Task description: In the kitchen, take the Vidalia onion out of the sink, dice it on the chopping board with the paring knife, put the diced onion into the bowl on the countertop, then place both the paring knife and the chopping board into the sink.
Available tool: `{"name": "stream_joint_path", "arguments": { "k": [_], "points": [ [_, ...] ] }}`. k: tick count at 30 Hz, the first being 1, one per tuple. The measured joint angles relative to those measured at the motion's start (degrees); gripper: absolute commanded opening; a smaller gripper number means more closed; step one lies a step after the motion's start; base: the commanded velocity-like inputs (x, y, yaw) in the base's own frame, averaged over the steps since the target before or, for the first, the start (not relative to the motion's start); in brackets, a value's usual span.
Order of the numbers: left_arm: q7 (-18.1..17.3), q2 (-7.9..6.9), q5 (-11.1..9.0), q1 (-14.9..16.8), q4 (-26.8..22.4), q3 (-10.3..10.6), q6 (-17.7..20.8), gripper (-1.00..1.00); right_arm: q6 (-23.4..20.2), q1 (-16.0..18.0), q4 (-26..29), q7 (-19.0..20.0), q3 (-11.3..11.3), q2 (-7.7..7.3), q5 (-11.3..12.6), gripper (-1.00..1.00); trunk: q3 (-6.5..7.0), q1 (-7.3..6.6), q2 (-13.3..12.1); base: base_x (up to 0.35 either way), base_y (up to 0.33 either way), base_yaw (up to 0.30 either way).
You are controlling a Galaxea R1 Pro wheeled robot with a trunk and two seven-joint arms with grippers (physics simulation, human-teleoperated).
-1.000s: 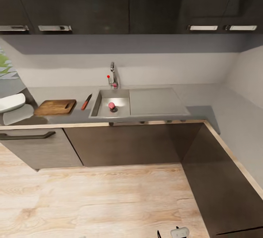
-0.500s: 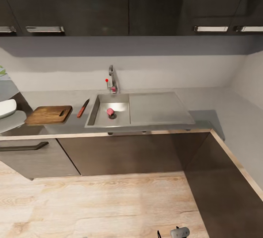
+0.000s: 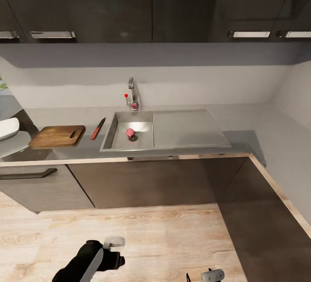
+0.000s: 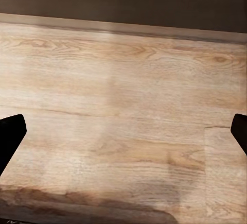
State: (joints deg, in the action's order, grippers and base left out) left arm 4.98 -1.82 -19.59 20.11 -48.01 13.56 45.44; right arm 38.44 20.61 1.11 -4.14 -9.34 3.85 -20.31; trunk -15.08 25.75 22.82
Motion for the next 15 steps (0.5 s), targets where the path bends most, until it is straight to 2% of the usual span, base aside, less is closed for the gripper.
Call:
{"name": "stream_joint_path", "arguments": {
  "k": [1,2,8,11,15],
  "points": [
    [0.54,-0.27,0.11,-0.01,-4.5,-0.01,3.43,1.0,0.0,0.0,0.0,0.0,-0.01,0.0,0.0,1.0,0.0,0.0,0.0,0.0,0.0,0.0],
    [2.24,-0.74,0.26,-0.01,-11.53,-0.01,8.12,1.0,0.0,0.0,0.0,0.0,-0.04,0.0,0.0,1.0,0.0,0.0,0.0,0.0,0.0,0.0],
    [5.28,-1.33,0.34,-0.03,-23.25,-0.12,11.74,1.0,-0.01,0.0,0.0,0.0,-0.01,0.0,0.0,1.0,-0.01,0.0,0.0,-0.003,0.0,0.0],
    [5.46,-1.68,0.33,-0.04,-24.51,-0.15,11.89,1.0,0.0,0.0,0.0,0.0,-0.03,0.0,0.0,1.0,-0.01,0.01,-0.01,-0.119,0.0,0.0],
    [5.52,-1.92,0.33,-0.04,-25.1,-0.22,11.98,1.0,-0.07,0.0,0.0,0.0,-0.04,0.0,0.0,1.0,-0.01,0.03,-0.01,-0.291,0.0,0.0]
  ]
}}
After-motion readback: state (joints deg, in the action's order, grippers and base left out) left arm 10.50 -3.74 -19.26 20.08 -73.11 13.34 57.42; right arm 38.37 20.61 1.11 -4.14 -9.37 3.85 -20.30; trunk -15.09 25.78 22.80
